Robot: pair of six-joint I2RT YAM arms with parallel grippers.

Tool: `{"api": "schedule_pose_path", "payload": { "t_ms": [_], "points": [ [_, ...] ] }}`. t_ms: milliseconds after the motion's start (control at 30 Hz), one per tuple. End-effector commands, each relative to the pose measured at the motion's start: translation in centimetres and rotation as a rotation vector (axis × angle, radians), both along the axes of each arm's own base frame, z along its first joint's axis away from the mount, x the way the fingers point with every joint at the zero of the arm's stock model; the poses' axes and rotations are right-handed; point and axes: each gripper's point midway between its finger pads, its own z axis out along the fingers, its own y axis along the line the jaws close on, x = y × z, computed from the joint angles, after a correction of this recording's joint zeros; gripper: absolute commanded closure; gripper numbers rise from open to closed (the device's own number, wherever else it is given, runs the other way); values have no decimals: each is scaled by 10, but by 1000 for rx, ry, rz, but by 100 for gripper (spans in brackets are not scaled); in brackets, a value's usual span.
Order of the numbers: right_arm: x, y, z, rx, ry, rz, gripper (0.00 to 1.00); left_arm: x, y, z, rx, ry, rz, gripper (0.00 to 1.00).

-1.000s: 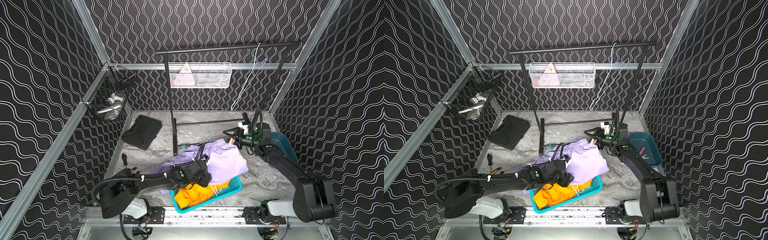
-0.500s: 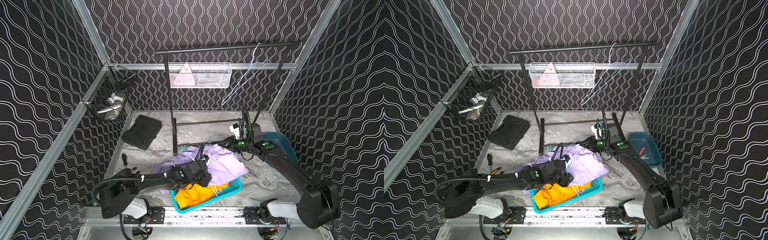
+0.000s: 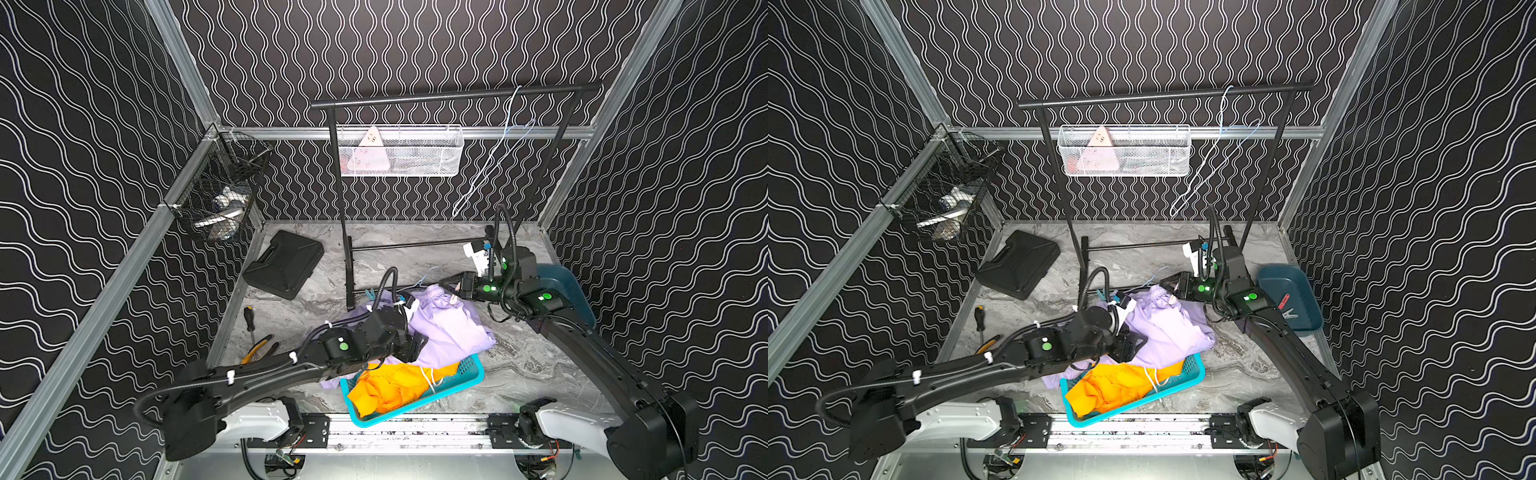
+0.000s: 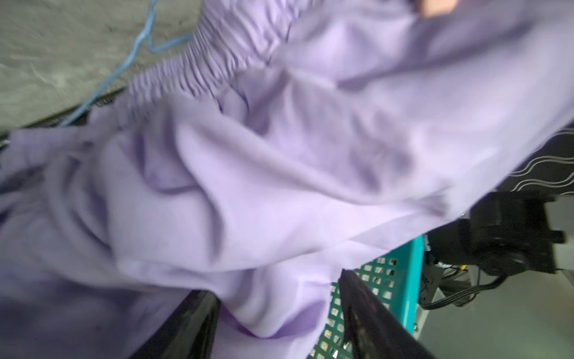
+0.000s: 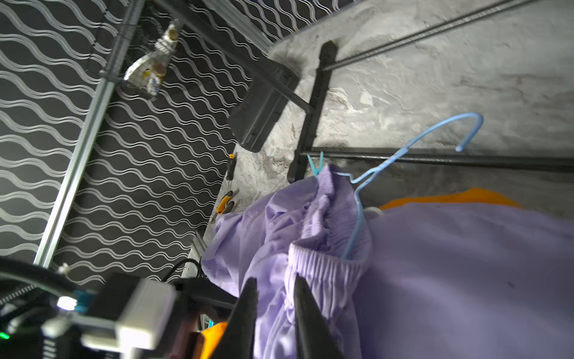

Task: Remove the clothespins securing shorts to the hanger
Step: Pick up the hanger from the basket.

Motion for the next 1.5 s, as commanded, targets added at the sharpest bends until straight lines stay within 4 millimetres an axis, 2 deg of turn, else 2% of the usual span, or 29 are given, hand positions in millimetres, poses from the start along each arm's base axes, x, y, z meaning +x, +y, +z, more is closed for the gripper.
{"api": "schedule_pose_path", "payload": {
  "t_ms": [0,67,133,233,400,533,633,733,933,1033,1200,1467],
  "points": [
    [-12,10,17,33,-106,94,90,2,23,24,45,-77,41,34],
    [-17,11,20,42,-130,103,89,3,35,40,43,-119,71,33],
    [-19,9,25,48,-162,90,89,5,43,48,52,-150,88,32],
    [-16,3,32,26,-215,38,89,8,44,42,73,-152,94,32],
    [-14,-11,48,6,-306,-50,89,9,28,16,59,-105,69,33],
    [-16,-12,48,-12,-316,-47,89,12,17,10,37,-102,54,34],
    [-29,-7,53,22,-354,13,89,16,18,15,32,-124,69,33],
    [-45,-1,61,64,-386,90,89,23,26,34,13,-177,105,31],
    [-72,12,61,99,-398,226,89,63,64,70,-21,-208,244,27],
    [-81,16,60,115,-399,259,89,83,73,84,-63,-221,271,24],
    [-89,21,58,115,-397,286,89,113,64,98,-125,-213,277,20],
    [-95,28,59,124,-403,320,89,151,43,81,-180,-158,289,20]
  ]
}}
